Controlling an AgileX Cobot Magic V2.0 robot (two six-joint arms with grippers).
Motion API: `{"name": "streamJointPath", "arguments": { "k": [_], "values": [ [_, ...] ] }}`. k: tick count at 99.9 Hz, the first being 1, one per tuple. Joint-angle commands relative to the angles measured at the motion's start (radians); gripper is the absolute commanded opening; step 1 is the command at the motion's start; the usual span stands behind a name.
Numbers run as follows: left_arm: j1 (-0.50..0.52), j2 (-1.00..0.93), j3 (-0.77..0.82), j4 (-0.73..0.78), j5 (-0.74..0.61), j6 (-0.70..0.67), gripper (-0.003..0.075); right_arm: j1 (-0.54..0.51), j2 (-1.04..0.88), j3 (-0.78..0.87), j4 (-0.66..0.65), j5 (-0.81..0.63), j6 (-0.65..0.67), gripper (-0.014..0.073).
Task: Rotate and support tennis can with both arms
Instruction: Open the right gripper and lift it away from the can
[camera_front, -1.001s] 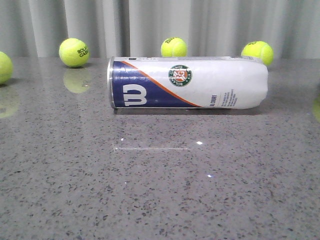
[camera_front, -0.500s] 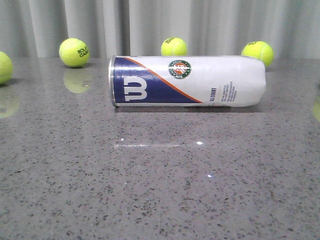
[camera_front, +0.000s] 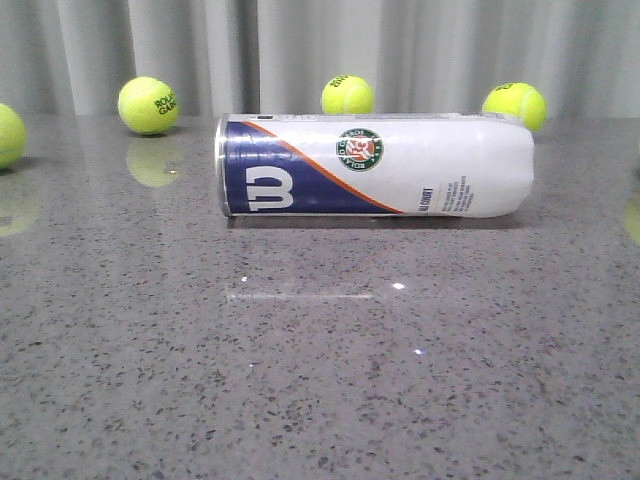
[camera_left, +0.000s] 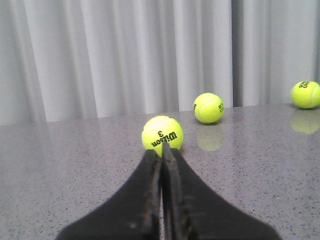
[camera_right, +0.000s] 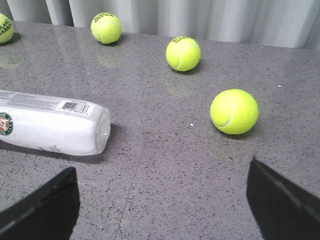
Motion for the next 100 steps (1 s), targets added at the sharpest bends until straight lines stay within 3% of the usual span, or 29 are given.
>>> {"name": "streamJointPath", "arguments": {
  "k": [1, 19, 45, 66, 73, 80, 100],
  "values": [
    [-0.006, -0.04, 0.048, -0.01, -0.081, -0.009, -0.0021, -0.005, -0.004, 0.003, -0.026, -0.127, 0.01, 0.0664],
    [-0.006, -0.04, 0.048, -0.01, -0.081, -0.009, -0.0021, -0.043, -0.046, 0.065, 0.0, -0.221, 0.01, 0.0664],
    [-0.006, -0.04, 0.048, -0.01, -0.081, -0.009, -0.0021, -0.204, -0.169, 0.148, 0.029, -0.346, 0.01, 0.0664],
    [-0.006, -0.04, 0.048, -0.01, -0.081, -0.009, -0.0021, -0.221, -0.247, 0.233, 0.027, -0.395, 0.008, 0.0644],
    [-0.006, -0.04, 0.048, -0.01, -0.081, -0.009, -0.0021, -0.221, -0.251, 0.255, 0.027, -0.412, 0.008, 0.0576],
    [-0.006, -0.04, 0.048, -0.01, -0.081, -0.009, -0.0021, -0.221, -0.251, 0.271, 0.027, -0.434, 0.008, 0.0447],
    [-0.006, -0.04, 0.048, -0.01, -0.081, -0.009, -0.0021, -0.221, -0.251, 0.279, 0.027, -0.444, 0.008, -0.0039]
  ]
}}
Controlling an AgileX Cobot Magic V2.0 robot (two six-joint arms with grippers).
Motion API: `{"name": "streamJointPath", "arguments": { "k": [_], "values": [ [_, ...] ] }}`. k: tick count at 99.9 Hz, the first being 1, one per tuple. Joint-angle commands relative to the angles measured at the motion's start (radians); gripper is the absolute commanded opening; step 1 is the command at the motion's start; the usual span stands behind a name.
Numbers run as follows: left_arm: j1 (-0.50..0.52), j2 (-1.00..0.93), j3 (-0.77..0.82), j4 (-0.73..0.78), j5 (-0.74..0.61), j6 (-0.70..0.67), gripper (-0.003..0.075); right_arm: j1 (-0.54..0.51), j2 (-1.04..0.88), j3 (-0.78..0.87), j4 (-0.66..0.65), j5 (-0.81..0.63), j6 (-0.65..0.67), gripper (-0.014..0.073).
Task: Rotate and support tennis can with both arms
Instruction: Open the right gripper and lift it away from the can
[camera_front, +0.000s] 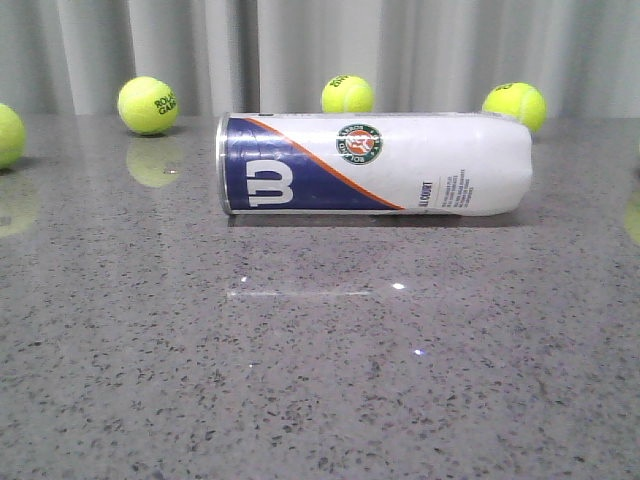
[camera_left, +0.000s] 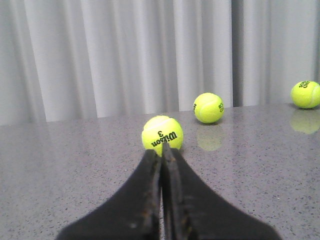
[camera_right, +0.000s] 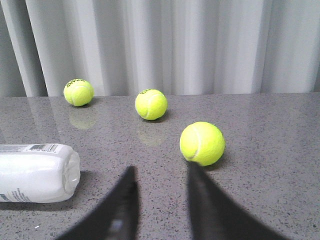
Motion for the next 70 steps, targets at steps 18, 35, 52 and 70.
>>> {"name": "streamJointPath", "arguments": {
  "k": [18, 35, 52, 70],
  "values": [
    [-0.006, -0.04, 0.048, -0.01, -0.081, -0.009, -0.0021, -0.005, 0.008, -0.026, -0.002, -0.092, 0.0, -0.0068],
    [-0.006, -0.04, 0.048, -0.01, -0.081, -0.009, -0.0021, -0.005, 0.008, -0.026, -0.002, -0.092, 0.0, -0.0068],
    [-0.006, -0.04, 0.048, -0.01, -0.081, -0.009, -0.0021, -0.005, 0.008, -0.026, -0.002, -0.092, 0.0, -0.0068],
    [-0.006, -0.04, 0.048, -0.01, -0.081, -0.009, -0.0021, -0.005, 0.008, -0.026, -0.002, -0.092, 0.0, -0.0068]
  ]
}}
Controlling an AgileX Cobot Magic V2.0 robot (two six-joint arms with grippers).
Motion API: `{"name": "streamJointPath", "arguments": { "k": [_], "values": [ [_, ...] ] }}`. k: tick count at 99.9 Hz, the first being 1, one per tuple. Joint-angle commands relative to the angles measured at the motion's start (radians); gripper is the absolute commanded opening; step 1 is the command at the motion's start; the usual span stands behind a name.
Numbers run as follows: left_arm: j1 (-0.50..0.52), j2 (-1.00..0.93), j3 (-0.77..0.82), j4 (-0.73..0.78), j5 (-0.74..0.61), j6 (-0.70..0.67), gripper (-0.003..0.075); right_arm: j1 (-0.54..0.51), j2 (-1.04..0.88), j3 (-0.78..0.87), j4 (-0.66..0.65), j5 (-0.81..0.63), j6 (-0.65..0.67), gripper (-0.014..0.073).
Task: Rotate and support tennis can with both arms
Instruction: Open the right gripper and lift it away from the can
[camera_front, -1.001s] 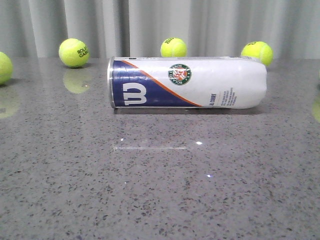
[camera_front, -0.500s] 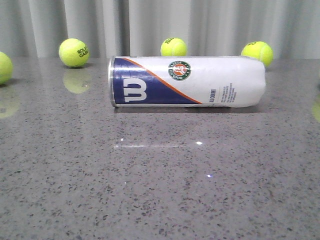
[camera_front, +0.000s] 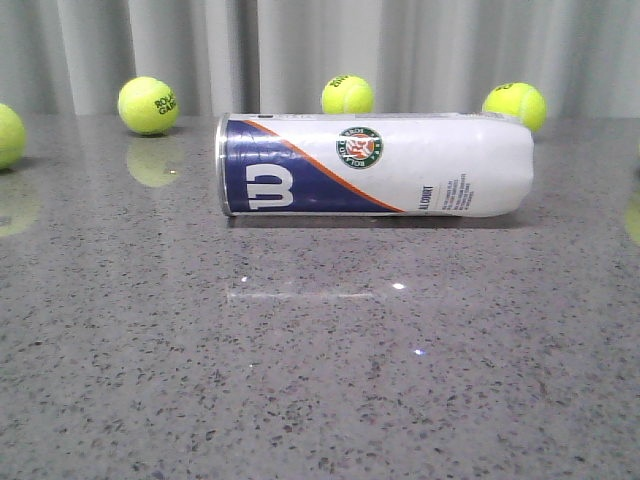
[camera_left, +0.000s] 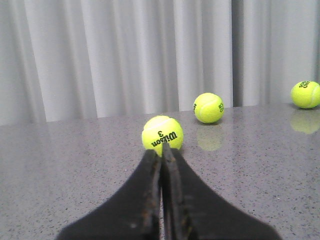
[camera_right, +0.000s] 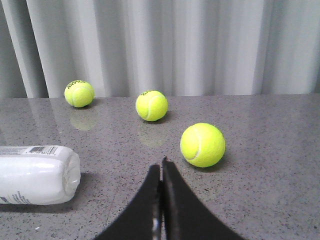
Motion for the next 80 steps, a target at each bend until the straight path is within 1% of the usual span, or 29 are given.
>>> {"name": "streamJointPath", "arguments": {
  "k": [1, 10, 26, 35, 40, 47, 54, 69, 80],
  "values": [
    [-0.006, -0.04, 0.048, -0.01, -0.081, -0.009, -0.0021, -0.004, 0.008, -0.026, -0.002, -0.088, 0.0, -0.0068],
    [-0.006, -0.04, 0.048, -0.01, -0.083, -0.009, -0.0021, -0.004, 0.008, -0.026, -0.002, -0.088, 0.0, -0.0068],
    [-0.006, -0.04, 0.047, -0.008, -0.146, -0.009, -0.0021, -0.004, 0.008, -0.026, -0.002, -0.088, 0.0, -0.0068],
    [-0.006, -0.04, 0.028, -0.009, -0.146, -0.009, -0.0021, -0.004, 0.008, -0.026, -0.002, -0.088, 0.0, -0.0068],
    [-0.006, -0.04, 0.005, -0.036, -0.12, -0.009, -0.0021, -0.004, 0.008, -0.026, -0.002, -0.088, 0.0, -0.0068],
    [-0.006, -0.038, -0.057, -0.114, -0.026, -0.009, -0.0021, -0.004, 0.008, -0.026, -0.002, -0.088, 0.0, -0.0068],
    [-0.006, -0.02, -0.136, -0.144, 0.07, -0.009, -0.0021, -0.004, 0.008, -0.026, -0.002, -0.088, 0.0, -0.0068],
    [-0.006, 0.062, -0.346, -0.176, 0.274, -0.009, -0.0021, -0.004, 0.008, -0.026, -0.002, -0.088, 0.0, -0.0068],
    [-0.006, 0.17, -0.504, -0.189, 0.445, -0.009, -0.0021, -0.004, 0.008, -0.026, -0.002, -0.088, 0.0, -0.0068]
  ]
}}
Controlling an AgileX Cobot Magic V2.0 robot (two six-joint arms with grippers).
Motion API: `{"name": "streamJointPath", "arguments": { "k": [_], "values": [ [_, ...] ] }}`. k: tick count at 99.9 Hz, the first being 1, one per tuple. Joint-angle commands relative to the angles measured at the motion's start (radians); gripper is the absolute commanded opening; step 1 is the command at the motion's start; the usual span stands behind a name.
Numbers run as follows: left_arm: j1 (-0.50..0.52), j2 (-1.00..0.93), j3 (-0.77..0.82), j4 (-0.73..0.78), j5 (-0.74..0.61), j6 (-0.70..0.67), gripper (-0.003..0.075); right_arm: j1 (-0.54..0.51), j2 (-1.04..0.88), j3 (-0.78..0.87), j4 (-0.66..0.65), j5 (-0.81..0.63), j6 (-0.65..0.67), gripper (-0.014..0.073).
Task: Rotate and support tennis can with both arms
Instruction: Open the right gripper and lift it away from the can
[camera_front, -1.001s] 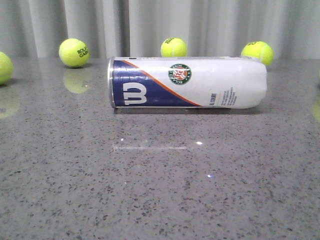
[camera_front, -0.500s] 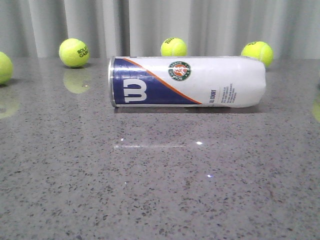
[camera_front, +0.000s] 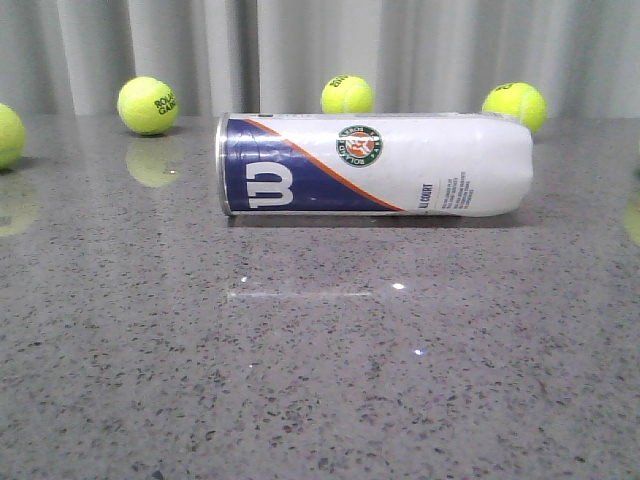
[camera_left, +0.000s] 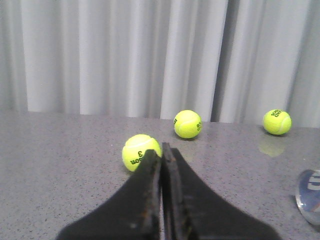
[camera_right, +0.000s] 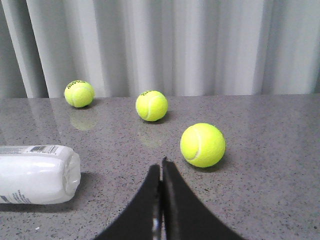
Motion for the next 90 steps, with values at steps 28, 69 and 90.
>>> {"name": "streamJointPath", "arguments": {
  "k": [28, 69, 90],
  "values": [
    [-0.006, 0.413, -0.477, -0.023, 0.399, -0.009, -0.0021, -0.004, 0.008, -0.026, -0.002, -0.088, 0.0, -0.0068],
    [-0.006, 0.633, -0.55, -0.025, 0.456, -0.009, -0.0017, -0.004, 0.008, -0.026, -0.002, -0.088, 0.0, -0.0068],
    [-0.007, 0.643, -0.548, -0.027, 0.456, 0.027, 0.0303, -0.004, 0.008, -0.026, -0.002, -0.088, 0.0, -0.0068]
  ]
}}
